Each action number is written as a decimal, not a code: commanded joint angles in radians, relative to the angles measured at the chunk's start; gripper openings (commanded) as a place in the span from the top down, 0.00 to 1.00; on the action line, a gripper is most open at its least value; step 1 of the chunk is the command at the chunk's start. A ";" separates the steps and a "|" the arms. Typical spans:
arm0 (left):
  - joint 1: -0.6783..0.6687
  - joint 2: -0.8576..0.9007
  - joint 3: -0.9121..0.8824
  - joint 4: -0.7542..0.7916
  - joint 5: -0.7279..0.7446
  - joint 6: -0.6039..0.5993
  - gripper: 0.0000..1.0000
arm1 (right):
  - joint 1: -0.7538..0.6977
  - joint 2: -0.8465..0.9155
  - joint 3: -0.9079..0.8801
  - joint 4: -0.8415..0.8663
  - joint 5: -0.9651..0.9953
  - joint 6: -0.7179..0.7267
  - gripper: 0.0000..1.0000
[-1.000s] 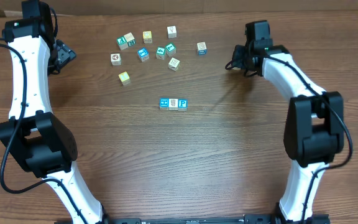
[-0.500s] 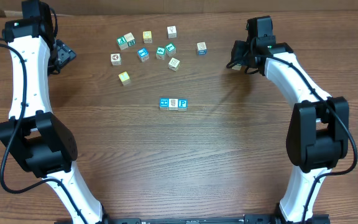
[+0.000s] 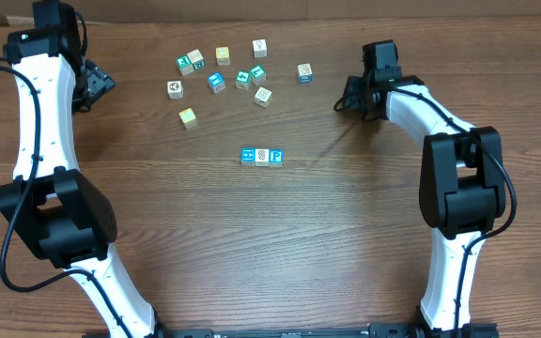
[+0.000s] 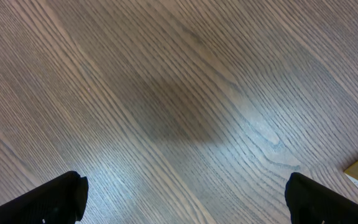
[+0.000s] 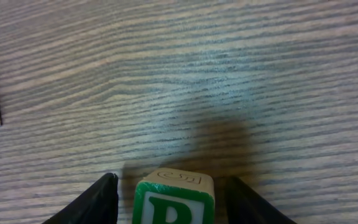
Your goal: Form a horizontal line
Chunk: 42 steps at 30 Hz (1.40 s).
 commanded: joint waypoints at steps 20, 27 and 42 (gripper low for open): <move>-0.008 -0.007 0.006 -0.002 -0.011 0.004 0.00 | 0.003 -0.079 0.005 0.003 0.036 -0.001 0.71; -0.008 -0.007 0.006 -0.002 -0.011 0.004 0.00 | 0.003 -0.163 0.005 -0.085 0.032 -0.001 0.72; -0.008 -0.007 0.006 -0.002 -0.011 0.004 0.00 | 0.111 -0.256 0.003 -0.430 -0.166 0.011 0.72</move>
